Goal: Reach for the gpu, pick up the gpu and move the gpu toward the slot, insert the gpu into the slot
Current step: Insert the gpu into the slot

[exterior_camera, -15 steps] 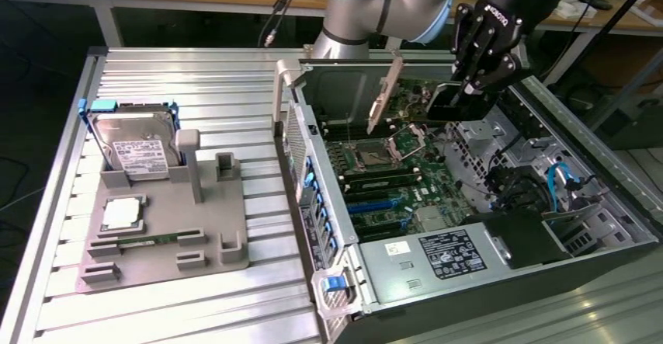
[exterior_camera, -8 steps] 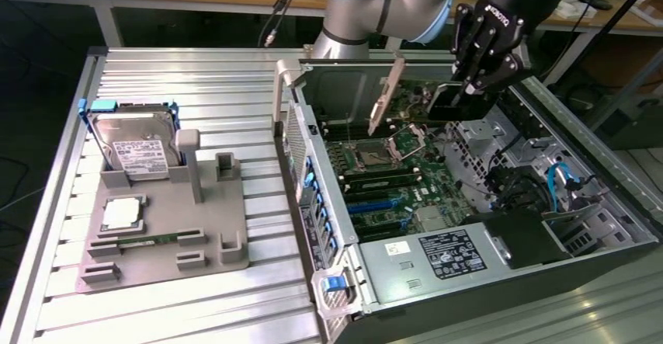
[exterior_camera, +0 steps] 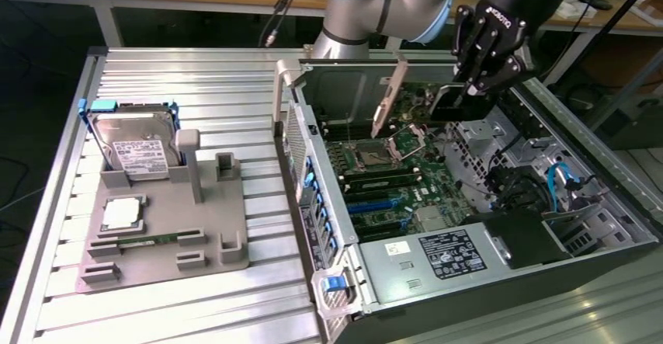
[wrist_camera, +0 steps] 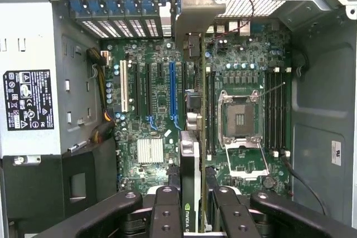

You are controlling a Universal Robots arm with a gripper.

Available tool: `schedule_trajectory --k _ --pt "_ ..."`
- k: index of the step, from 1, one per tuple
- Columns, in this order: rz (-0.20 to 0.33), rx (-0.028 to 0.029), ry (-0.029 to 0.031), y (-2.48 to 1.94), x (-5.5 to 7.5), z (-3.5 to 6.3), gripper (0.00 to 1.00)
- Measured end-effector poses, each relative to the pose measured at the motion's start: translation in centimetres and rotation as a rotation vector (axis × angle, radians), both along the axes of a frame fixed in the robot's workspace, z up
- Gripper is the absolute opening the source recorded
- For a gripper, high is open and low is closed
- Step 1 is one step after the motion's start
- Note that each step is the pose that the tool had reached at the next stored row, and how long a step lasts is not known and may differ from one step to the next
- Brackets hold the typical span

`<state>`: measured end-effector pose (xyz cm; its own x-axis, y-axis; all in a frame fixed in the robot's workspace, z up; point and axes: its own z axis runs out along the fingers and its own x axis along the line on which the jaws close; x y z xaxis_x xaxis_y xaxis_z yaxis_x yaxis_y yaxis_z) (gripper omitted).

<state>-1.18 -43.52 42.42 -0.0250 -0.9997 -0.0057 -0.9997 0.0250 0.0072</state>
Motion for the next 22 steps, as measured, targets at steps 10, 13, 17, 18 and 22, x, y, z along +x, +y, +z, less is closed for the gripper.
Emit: schedule_trajectory --k 10,13,17,18,22 --pt "0.0 -0.0004 -0.031 0.0 0.0 -1.37 0.27" --pt "0.0 -0.0004 -0.0345 -0.01 0.0 -1.75 0.27" --pt "0.0 -0.0004 -0.0388 -0.01 -0.2 -2.4 0.27" --pt "0.0 -0.0004 -0.039 -0.01 -0.3 -2.53 0.27" --pt "0.0 -0.0005 -0.0404 -0.01 -0.8 -3.09 0.27"
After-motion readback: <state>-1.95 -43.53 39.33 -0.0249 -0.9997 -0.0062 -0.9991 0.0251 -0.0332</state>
